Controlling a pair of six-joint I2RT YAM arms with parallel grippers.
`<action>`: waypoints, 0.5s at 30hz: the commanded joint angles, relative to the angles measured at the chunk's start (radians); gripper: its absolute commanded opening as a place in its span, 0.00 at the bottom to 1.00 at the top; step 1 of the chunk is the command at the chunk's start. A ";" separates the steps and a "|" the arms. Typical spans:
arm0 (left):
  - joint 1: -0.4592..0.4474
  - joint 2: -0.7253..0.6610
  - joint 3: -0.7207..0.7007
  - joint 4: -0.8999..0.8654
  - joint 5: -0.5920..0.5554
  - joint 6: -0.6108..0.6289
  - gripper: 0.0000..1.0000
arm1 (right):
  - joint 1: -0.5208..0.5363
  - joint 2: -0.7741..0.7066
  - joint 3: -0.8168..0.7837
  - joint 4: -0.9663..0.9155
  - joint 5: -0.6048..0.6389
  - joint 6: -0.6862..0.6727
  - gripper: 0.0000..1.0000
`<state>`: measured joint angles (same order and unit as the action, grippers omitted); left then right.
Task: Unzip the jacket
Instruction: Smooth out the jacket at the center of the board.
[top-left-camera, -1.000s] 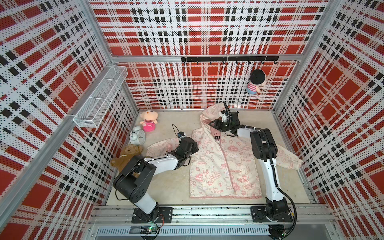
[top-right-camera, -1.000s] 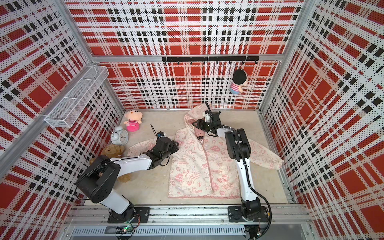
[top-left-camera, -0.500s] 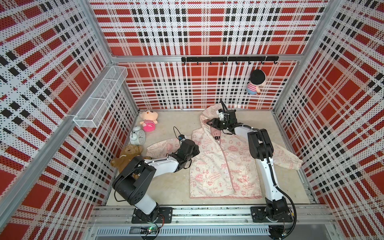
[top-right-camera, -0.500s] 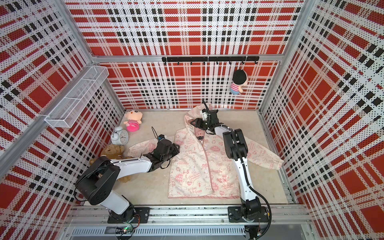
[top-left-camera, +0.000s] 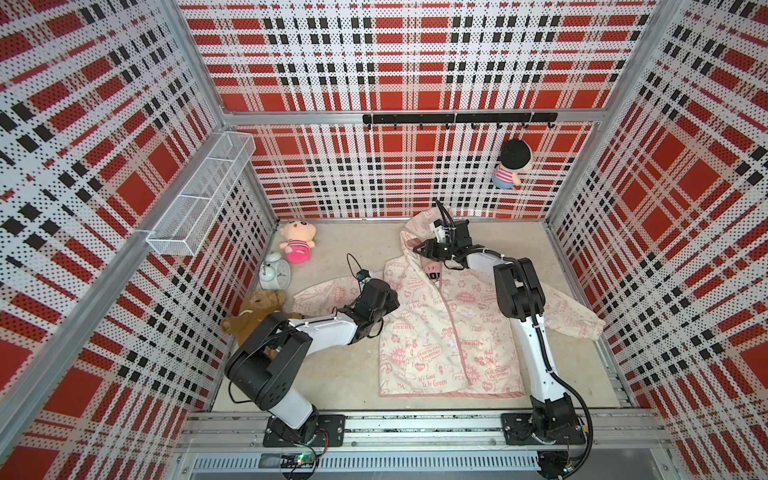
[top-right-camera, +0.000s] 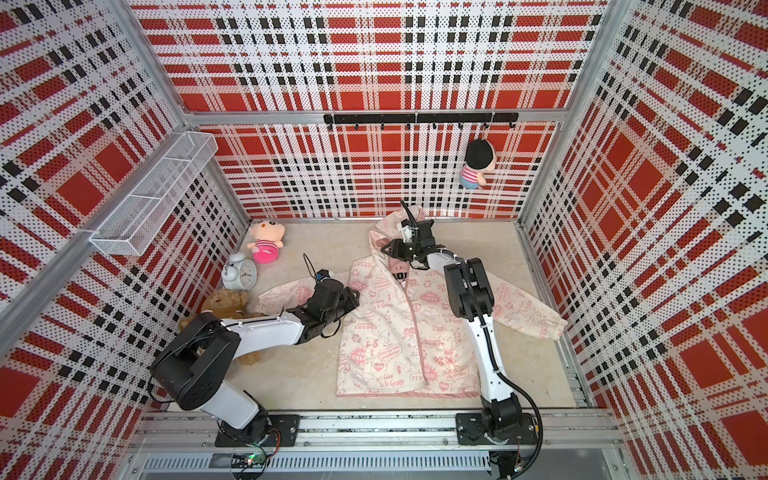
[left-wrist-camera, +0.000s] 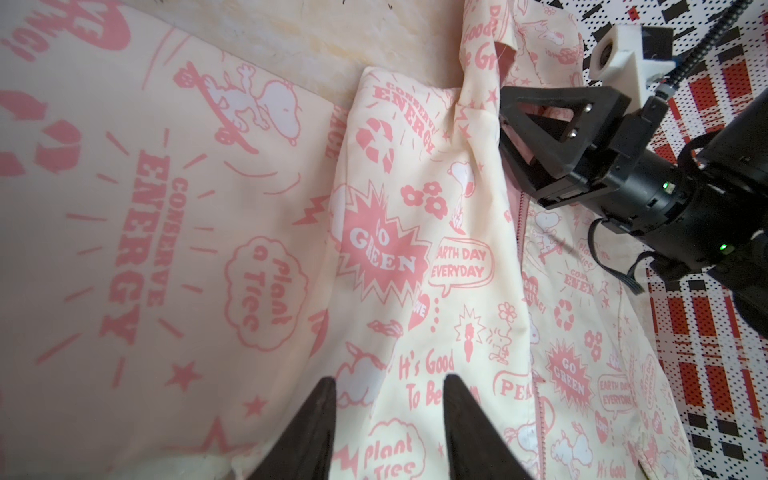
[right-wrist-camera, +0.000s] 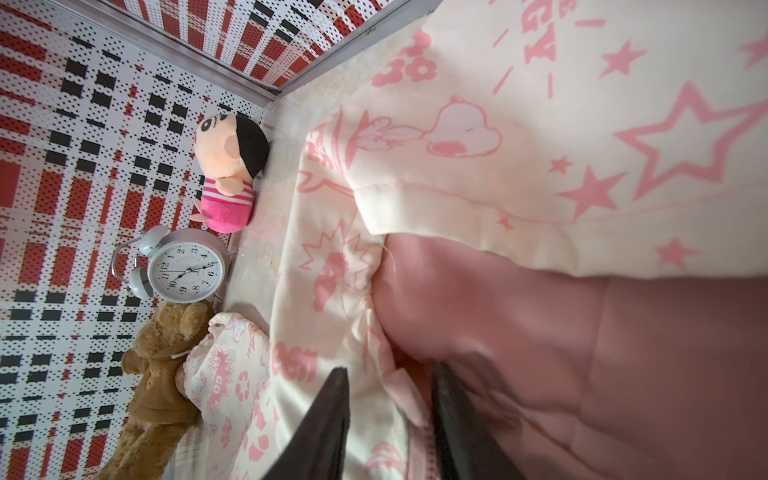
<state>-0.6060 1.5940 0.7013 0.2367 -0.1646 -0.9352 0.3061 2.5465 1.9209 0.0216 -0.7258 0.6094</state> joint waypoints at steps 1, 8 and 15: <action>0.007 -0.007 -0.017 -0.014 0.001 0.007 0.45 | 0.009 0.017 0.031 -0.028 0.000 -0.030 0.27; 0.010 -0.015 -0.010 -0.028 -0.009 0.018 0.45 | 0.025 -0.114 0.010 -0.259 0.242 -0.217 0.07; 0.009 -0.009 -0.010 -0.029 -0.012 0.018 0.44 | 0.051 -0.200 0.007 -0.399 0.517 -0.339 0.00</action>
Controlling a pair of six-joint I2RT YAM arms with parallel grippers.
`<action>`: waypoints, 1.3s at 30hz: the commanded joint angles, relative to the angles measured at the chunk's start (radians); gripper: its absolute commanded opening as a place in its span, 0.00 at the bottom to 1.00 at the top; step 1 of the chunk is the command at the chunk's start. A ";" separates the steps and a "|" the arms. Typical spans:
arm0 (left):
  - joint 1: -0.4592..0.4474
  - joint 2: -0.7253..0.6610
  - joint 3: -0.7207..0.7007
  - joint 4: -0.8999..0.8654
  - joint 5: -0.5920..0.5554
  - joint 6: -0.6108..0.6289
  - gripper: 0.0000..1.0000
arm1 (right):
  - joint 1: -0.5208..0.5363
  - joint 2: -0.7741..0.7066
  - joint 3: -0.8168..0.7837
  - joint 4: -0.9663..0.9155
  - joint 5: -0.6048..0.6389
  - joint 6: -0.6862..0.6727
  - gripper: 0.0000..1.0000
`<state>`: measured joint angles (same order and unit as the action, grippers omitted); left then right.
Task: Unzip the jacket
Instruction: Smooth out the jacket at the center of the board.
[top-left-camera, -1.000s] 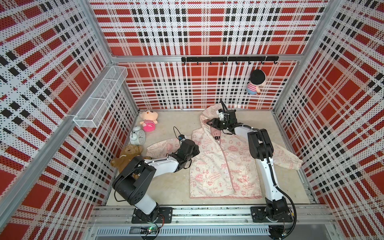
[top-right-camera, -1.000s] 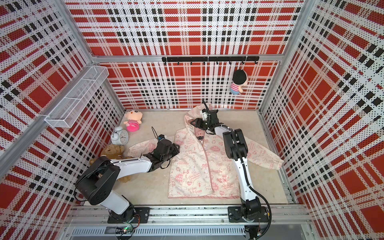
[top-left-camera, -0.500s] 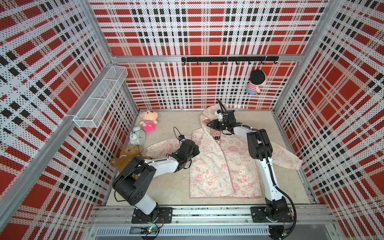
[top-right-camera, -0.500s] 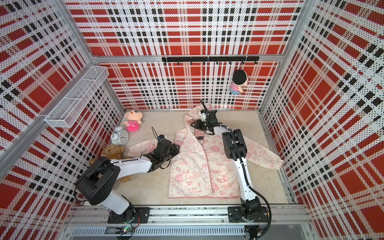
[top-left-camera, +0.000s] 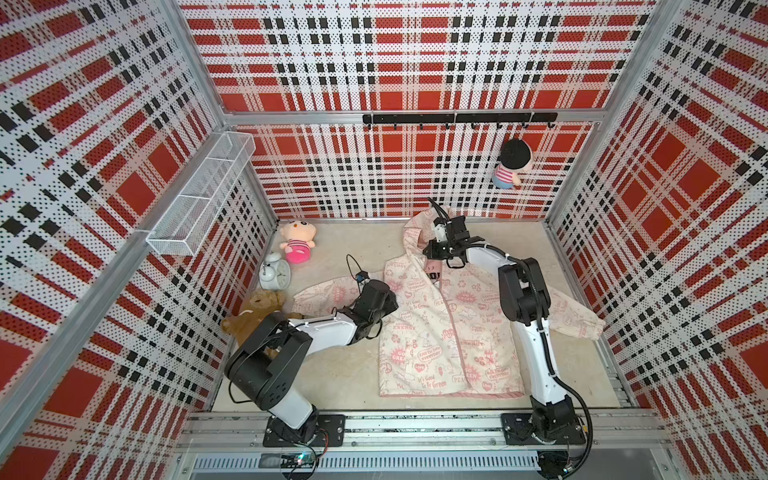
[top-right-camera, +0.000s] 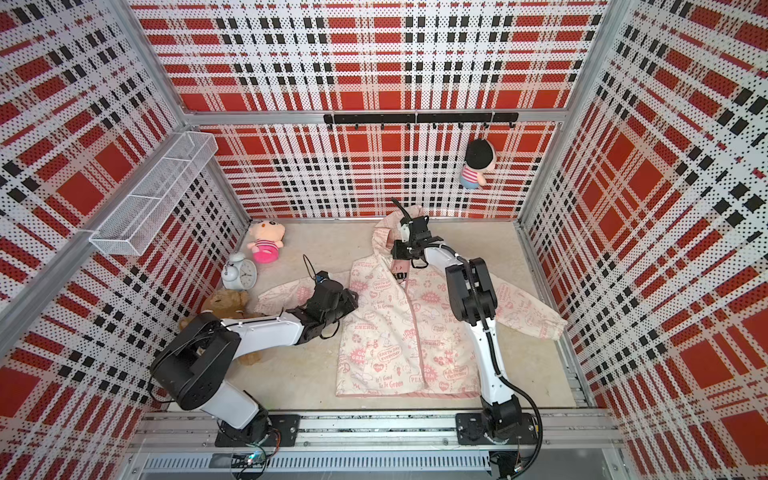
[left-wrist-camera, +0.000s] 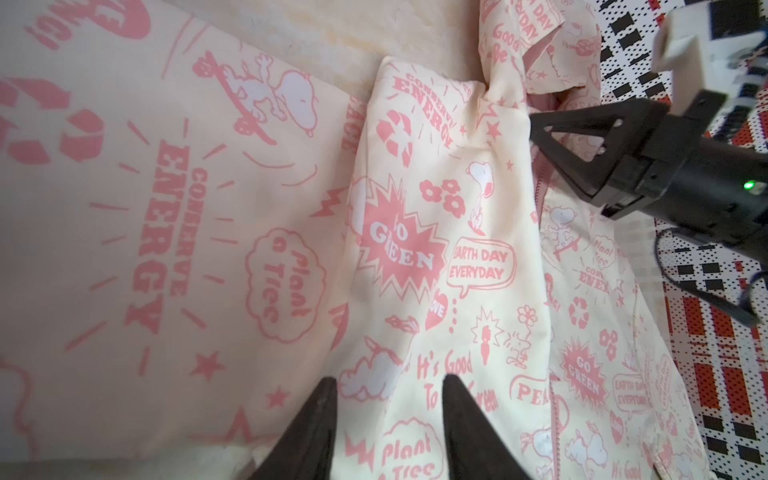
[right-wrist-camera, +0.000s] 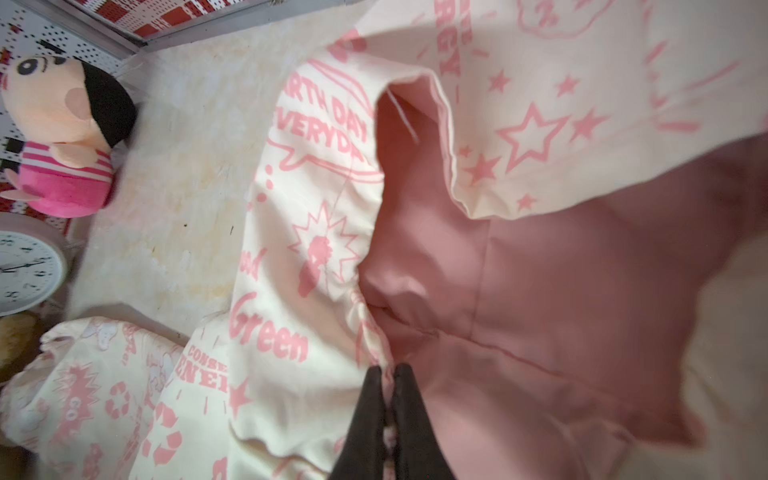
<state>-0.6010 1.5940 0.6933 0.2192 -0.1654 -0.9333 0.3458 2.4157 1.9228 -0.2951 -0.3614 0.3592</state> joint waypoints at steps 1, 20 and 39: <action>0.004 -0.008 -0.003 -0.010 -0.012 0.015 0.44 | 0.015 -0.076 0.005 -0.089 0.173 -0.100 0.00; -0.015 -0.014 -0.005 -0.015 -0.018 0.024 0.51 | 0.065 0.030 0.222 -0.209 0.508 -0.284 0.00; -0.036 -0.140 -0.023 -0.155 -0.126 0.105 0.80 | 0.060 -0.455 -0.423 -0.150 0.450 -0.060 0.68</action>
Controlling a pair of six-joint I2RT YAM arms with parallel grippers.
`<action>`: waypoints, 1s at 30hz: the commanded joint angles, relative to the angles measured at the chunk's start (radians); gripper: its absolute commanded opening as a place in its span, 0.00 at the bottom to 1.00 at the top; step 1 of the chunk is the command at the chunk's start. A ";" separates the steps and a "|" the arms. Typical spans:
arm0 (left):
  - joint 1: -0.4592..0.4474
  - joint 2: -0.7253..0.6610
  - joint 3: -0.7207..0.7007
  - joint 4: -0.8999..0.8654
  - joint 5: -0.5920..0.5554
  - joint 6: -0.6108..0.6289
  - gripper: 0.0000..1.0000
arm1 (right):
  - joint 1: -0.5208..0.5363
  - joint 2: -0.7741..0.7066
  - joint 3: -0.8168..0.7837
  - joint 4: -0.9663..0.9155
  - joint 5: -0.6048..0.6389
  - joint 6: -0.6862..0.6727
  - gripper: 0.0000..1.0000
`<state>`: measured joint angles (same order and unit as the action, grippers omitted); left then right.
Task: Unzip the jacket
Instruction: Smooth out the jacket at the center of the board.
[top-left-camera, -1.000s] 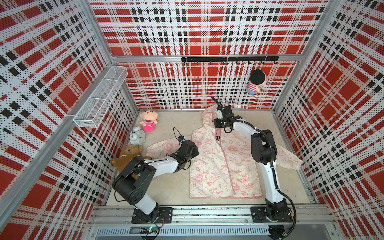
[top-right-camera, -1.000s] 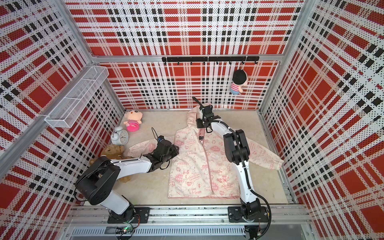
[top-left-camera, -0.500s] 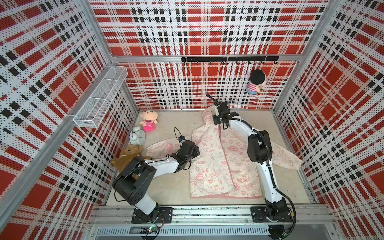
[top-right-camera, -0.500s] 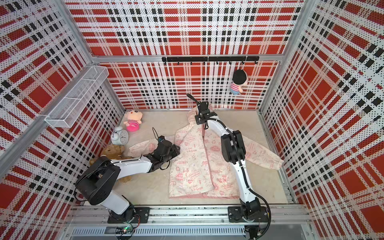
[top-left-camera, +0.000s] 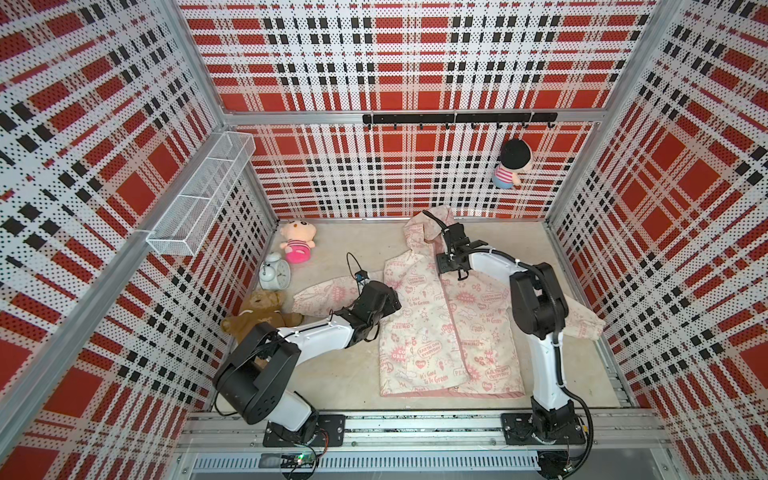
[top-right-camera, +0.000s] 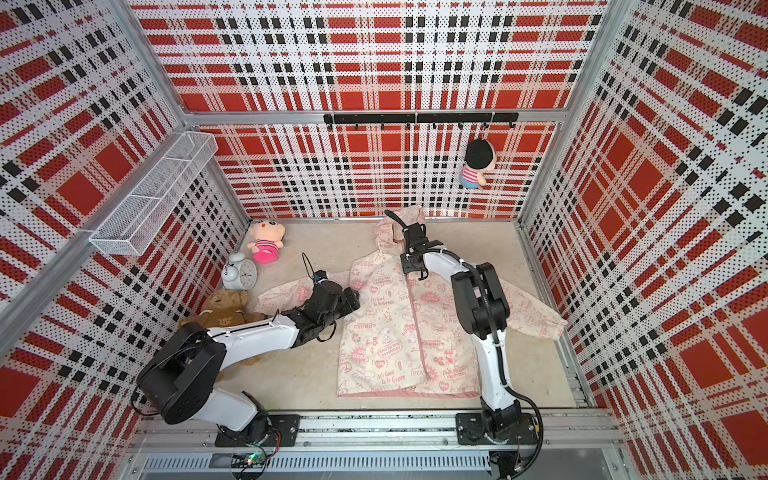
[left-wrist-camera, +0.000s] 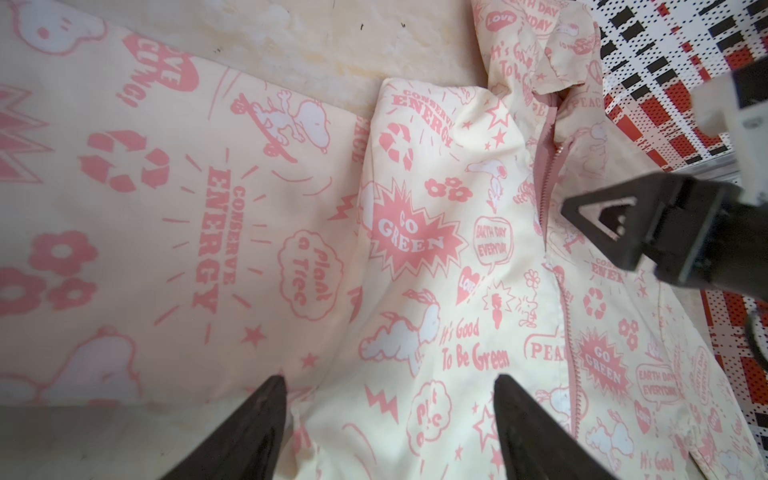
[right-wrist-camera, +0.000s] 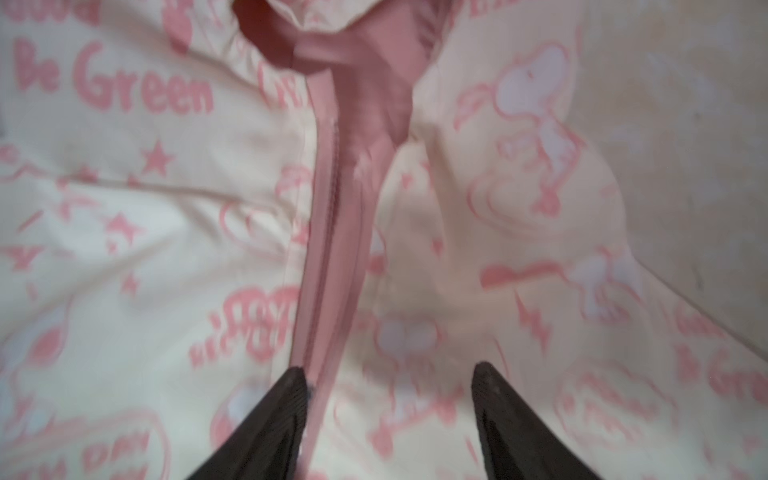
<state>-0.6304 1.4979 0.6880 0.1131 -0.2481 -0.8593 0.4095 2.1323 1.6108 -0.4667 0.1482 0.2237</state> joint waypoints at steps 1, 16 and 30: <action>-0.006 -0.055 -0.025 -0.052 -0.050 0.035 0.81 | -0.005 -0.231 -0.183 0.027 -0.081 0.104 0.69; 0.001 -0.155 -0.114 -0.012 -0.047 0.054 0.81 | 0.167 -1.053 -1.039 0.118 -0.371 0.582 0.67; 0.010 -0.240 -0.165 -0.047 -0.043 0.065 0.81 | 0.383 -1.066 -1.170 0.059 -0.286 0.742 0.59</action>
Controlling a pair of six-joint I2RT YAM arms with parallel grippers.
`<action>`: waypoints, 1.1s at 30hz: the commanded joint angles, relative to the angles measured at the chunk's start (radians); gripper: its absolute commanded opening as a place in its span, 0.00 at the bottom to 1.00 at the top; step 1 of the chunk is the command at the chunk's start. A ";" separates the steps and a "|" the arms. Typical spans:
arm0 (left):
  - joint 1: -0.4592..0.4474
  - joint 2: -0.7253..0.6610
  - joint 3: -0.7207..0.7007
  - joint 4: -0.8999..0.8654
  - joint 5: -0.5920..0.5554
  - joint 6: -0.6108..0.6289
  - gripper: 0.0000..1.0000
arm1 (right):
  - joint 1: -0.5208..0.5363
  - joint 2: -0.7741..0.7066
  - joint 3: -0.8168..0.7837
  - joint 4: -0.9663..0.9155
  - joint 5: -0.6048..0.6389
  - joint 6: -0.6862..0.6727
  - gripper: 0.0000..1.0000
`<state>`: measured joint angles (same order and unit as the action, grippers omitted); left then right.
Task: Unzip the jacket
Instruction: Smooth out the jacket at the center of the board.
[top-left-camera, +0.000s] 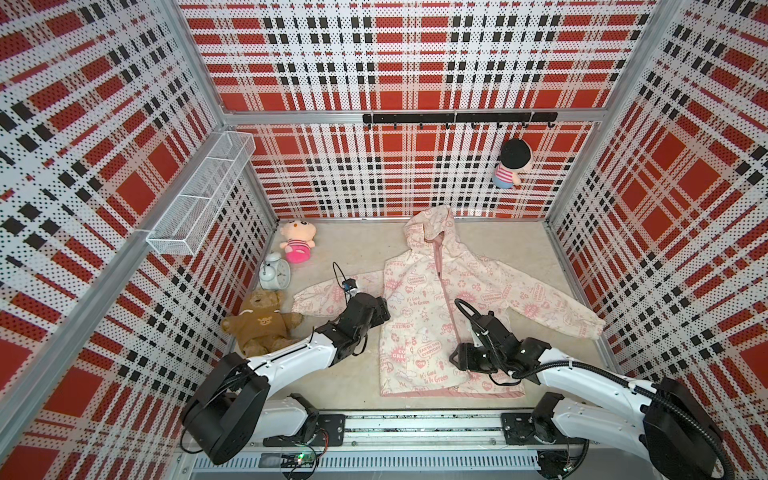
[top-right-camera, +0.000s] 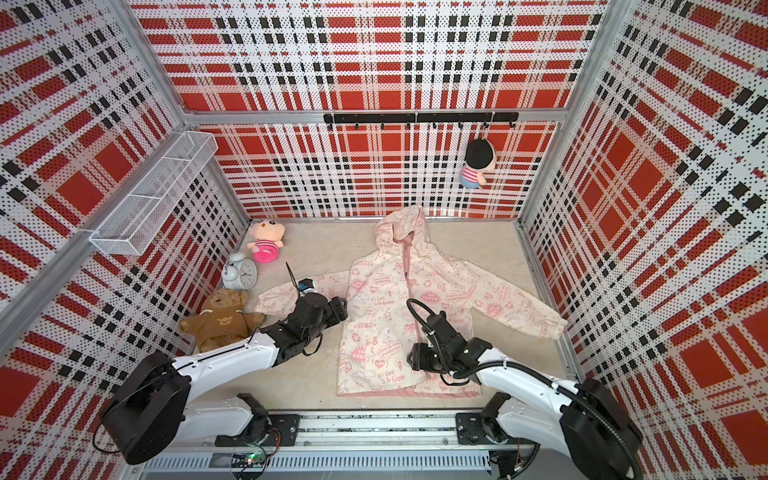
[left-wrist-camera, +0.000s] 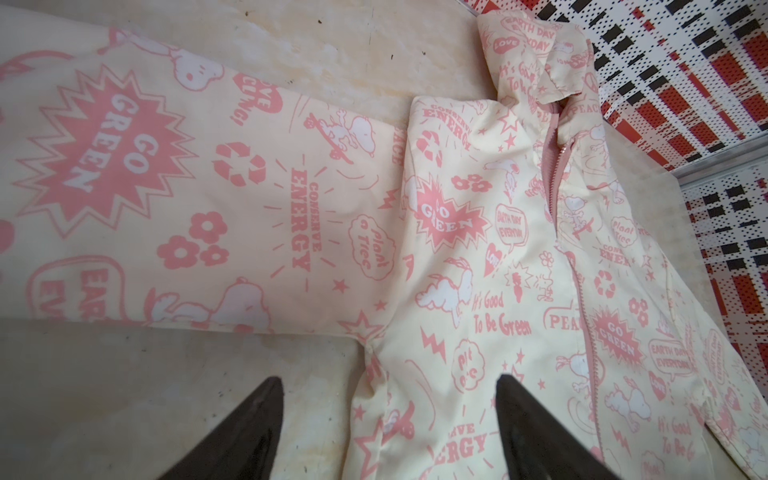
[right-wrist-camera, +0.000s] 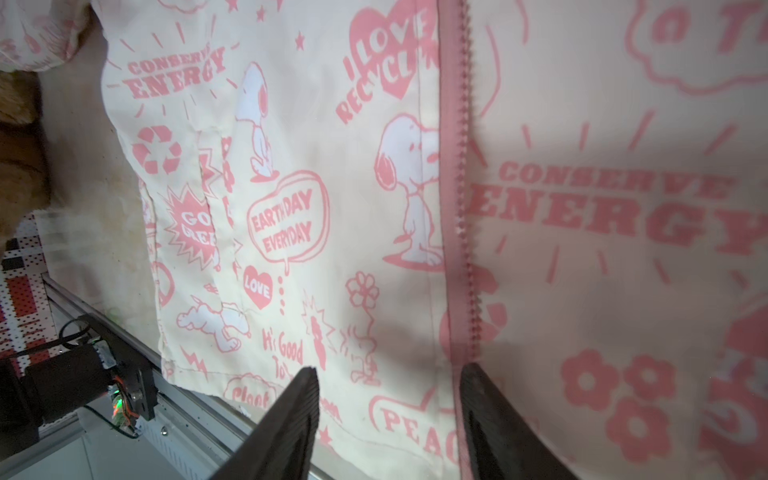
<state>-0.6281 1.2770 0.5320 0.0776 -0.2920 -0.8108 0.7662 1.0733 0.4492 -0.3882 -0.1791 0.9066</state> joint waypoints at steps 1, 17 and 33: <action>0.008 -0.020 -0.010 -0.013 0.001 0.016 0.81 | 0.035 -0.007 -0.012 -0.020 0.044 0.067 0.59; 0.008 -0.004 -0.012 -0.007 0.008 0.014 0.81 | 0.060 -0.086 -0.107 -0.008 0.030 0.143 0.53; 0.007 -0.031 -0.020 -0.019 0.002 0.016 0.80 | 0.202 -0.042 -0.088 0.132 0.063 0.260 0.05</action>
<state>-0.6270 1.2682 0.5255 0.0723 -0.2886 -0.8062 0.9386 1.0176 0.3439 -0.2996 -0.1406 1.1221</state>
